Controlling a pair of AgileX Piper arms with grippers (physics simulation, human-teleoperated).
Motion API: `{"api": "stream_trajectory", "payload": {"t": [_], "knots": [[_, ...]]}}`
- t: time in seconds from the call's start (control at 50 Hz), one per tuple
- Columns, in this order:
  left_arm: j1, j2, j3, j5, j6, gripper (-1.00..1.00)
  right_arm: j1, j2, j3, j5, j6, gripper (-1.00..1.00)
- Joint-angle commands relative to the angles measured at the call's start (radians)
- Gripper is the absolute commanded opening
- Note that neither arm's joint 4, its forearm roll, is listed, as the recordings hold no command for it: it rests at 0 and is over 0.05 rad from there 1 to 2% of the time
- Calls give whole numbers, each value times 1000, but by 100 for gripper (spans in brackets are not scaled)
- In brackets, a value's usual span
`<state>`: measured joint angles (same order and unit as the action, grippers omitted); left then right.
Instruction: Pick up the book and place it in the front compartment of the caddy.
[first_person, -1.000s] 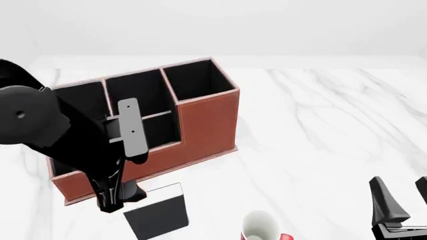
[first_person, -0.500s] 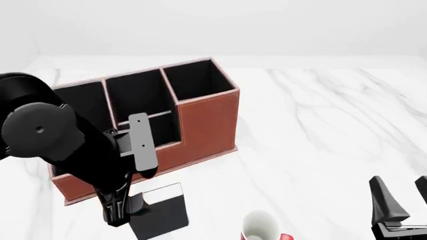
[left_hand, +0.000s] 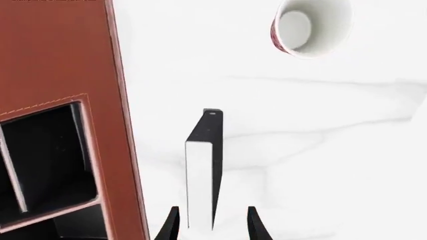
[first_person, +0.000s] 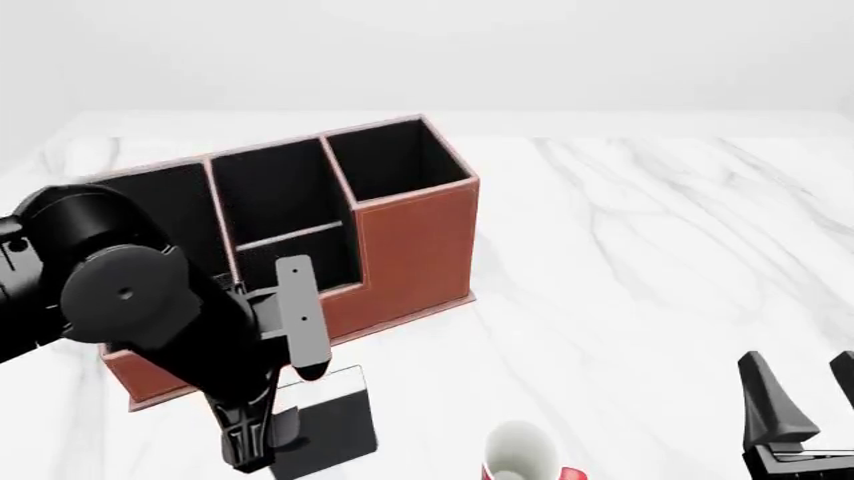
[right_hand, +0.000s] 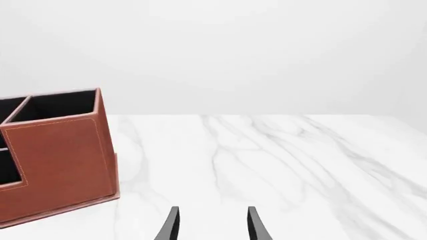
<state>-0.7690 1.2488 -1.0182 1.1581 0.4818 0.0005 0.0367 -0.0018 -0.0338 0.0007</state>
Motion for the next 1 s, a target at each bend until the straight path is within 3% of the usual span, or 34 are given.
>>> {"api": "stream_trajectory", "payload": {"t": [0.02, 0.06, 0.08, 0.92, 0.94, 1.0], "knots": [[-20, 42, 26, -48, -15, 100, 0, -2, 0, 1, 0, 100], [-22, 49, 29, -58, -19, 100, 0, -4, 0, 3, 0, 100], [-4, 87, 73, -127, -9, 100, 0, -5, 1, 5, 0, 100], [12, 132, 133, -207, -20, 100, 0, -6, 0, 5, 0, 100], [12, 132, 132, -207, -21, -100, 0, -6, 0, 5, 0, 100], [15, 134, 131, -207, -16, -100, 0, -6, 0, 5, 0, 100]]}}
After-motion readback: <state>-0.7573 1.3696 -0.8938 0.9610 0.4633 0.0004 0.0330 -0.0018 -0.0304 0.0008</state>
